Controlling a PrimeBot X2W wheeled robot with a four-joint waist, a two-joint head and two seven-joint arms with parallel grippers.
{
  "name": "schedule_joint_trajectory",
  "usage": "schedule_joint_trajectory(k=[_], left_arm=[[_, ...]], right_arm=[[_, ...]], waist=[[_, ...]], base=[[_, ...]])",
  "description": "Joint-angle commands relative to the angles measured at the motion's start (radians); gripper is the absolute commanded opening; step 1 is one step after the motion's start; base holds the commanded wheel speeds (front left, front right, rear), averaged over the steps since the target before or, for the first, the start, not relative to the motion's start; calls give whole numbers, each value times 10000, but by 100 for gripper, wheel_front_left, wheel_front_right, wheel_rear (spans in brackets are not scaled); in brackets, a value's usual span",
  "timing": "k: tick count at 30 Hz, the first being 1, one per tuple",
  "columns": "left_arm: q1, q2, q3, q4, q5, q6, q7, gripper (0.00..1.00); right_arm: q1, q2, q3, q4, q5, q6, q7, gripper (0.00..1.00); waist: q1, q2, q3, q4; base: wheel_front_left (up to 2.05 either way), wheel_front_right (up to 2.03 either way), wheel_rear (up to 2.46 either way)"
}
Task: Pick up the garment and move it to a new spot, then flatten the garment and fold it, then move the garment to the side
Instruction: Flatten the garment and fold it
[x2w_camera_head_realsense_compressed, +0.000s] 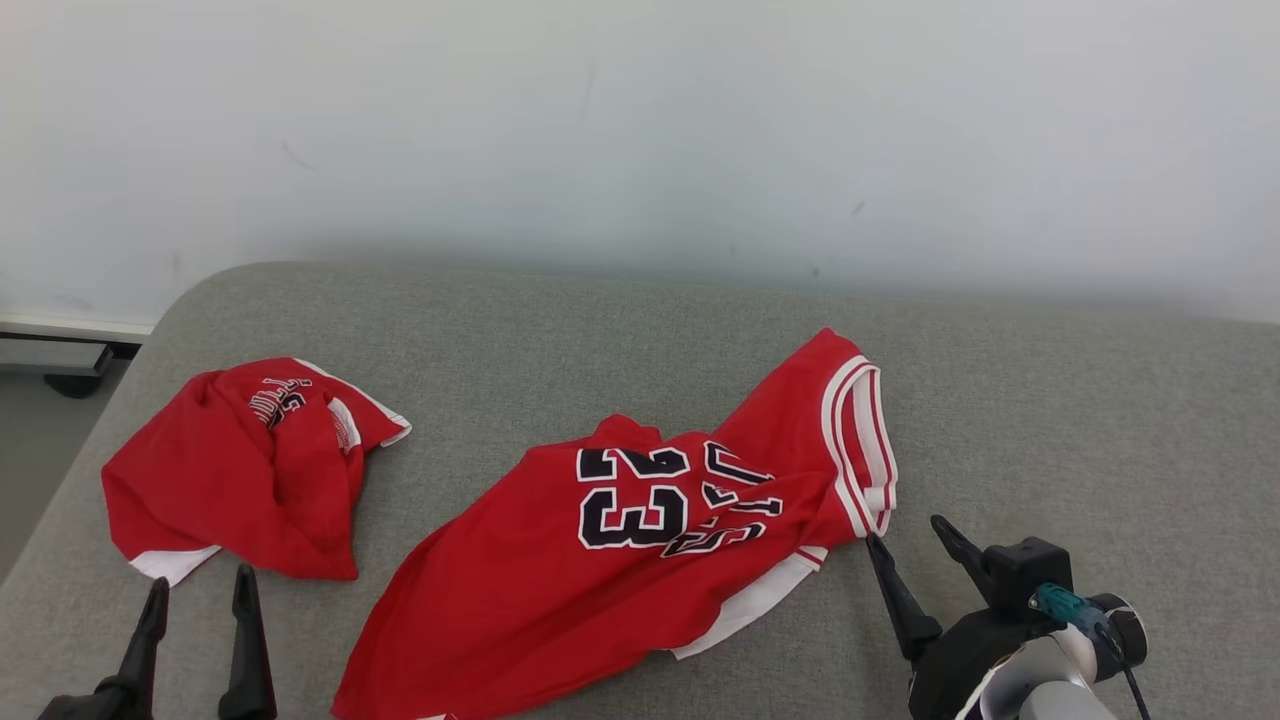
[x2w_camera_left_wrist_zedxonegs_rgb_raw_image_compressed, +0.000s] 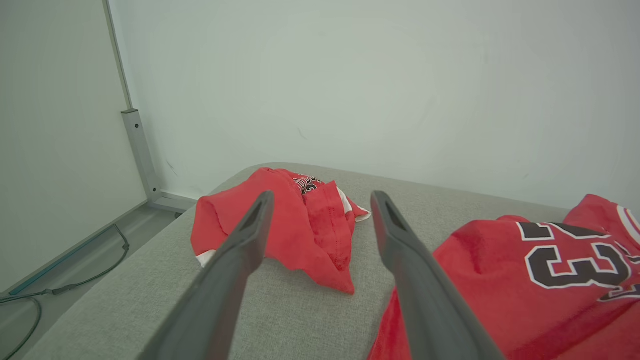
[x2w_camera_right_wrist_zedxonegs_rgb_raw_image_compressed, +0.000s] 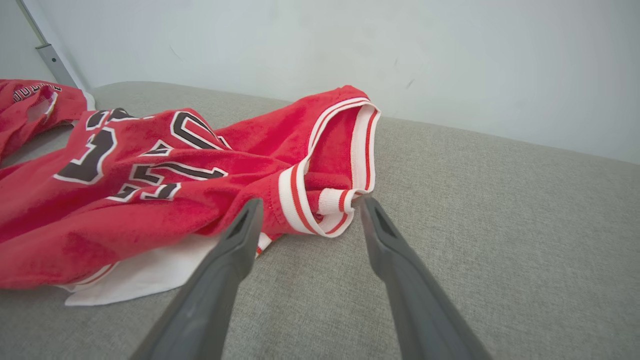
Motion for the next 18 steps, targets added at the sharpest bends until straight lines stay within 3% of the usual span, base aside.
schedule_joint_trajectory(k=[1,8,18], left_arm=[[25,64,52,-55,-79,41,-60,100],[-27,-78,-120,-140,-155,-37,-77,100],[-92,-232,-360,-186,-225,-74,-75,100]], right_arm=[[-122,-107,46,52,-67,-3,40,100],[-763,-437,652,857,-322,-3,480,100],[-2004,-742,1738,3106,96,-3,528,100]], waist=[[0,0,-20,27],[0,0,-97,238],[0,0,-132,891]], base=[[0,0,0],[0,0,0],[0,0,0]])
